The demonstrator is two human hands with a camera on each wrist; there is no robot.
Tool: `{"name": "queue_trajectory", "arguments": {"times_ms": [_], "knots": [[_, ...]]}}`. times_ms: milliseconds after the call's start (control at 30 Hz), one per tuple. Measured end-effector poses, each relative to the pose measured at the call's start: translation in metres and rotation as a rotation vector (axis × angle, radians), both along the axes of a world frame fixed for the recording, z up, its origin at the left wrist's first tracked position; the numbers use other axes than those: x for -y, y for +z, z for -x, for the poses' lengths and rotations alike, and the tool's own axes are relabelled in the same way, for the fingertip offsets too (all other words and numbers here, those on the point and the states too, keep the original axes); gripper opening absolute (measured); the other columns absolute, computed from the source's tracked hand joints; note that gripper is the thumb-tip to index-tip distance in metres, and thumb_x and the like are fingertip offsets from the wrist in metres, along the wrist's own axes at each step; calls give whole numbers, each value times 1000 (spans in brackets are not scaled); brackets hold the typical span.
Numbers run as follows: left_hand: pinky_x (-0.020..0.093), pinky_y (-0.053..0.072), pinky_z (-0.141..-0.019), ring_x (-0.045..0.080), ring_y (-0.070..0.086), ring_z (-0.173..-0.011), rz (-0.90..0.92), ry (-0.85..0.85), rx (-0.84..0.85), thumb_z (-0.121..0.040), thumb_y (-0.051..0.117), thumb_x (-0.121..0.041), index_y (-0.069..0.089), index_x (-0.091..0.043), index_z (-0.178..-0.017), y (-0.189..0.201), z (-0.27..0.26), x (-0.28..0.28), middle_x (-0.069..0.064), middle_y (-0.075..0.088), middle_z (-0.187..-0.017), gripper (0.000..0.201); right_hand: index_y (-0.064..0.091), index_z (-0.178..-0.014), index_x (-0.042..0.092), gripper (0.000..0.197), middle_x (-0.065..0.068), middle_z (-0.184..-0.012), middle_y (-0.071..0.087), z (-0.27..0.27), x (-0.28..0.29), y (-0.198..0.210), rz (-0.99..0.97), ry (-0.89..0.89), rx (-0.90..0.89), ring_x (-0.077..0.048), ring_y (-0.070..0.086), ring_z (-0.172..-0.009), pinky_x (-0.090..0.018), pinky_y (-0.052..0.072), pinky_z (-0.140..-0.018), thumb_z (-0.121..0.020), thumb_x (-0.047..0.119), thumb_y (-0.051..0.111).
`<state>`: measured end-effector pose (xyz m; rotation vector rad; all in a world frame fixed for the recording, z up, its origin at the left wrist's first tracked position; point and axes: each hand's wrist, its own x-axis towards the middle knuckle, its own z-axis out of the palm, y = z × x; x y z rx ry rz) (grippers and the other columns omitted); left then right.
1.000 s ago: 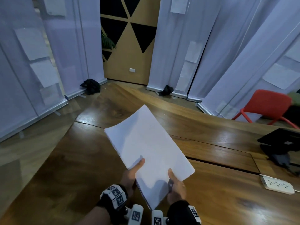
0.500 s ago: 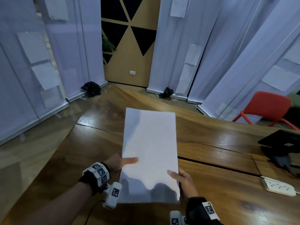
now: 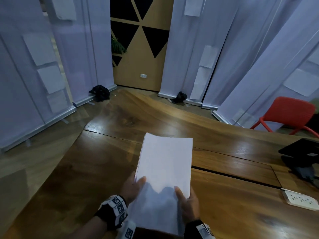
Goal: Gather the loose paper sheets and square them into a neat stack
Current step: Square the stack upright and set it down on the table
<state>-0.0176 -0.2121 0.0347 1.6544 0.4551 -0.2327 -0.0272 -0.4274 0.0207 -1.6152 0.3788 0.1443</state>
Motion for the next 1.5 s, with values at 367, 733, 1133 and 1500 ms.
{"name": "queue_trajectory", "arguments": {"times_ms": [367, 733, 1133, 1500], "knots": [[49, 51, -93, 30, 63, -98, 159, 228, 182, -59, 69, -35, 64, -7, -104, 28, -28, 13, 15, 68, -105, 54, 56, -113, 15, 36, 1, -101, 62, -11, -8, 34, 54, -102, 180, -21, 60, -99, -15, 53, -70, -83, 29, 69], [58, 51, -87, 42, 62, -97, 130, 119, 167, -43, 71, -37, 67, -18, -81, -18, -10, 4, 21, 67, -93, 43, 63, -110, 19, 96, -1, -106, 69, -12, 3, -54, 75, 66, -240, -15, 66, -95, -32, 55, -84, -36, 81, 71], [39, 55, -70, 20, 66, -73, 211, 15, 145, -34, 75, -21, 71, -15, -60, -12, -27, -3, -1, 72, -67, 27, 59, -88, 9, 18, 2, -83, 59, -30, 5, 4, -9, 48, -77, -14, 58, -78, -19, 41, -61, -80, -6, 66], [14, 50, -51, 5, 64, -50, 143, -117, -29, -50, 66, -1, 70, -17, -44, -8, -22, -4, -6, 68, -47, 17, 61, -92, -8, 20, -16, -81, 64, -35, 19, -19, 64, 9, -290, -30, 61, -80, -25, 49, -54, -72, -10, 65]]}}
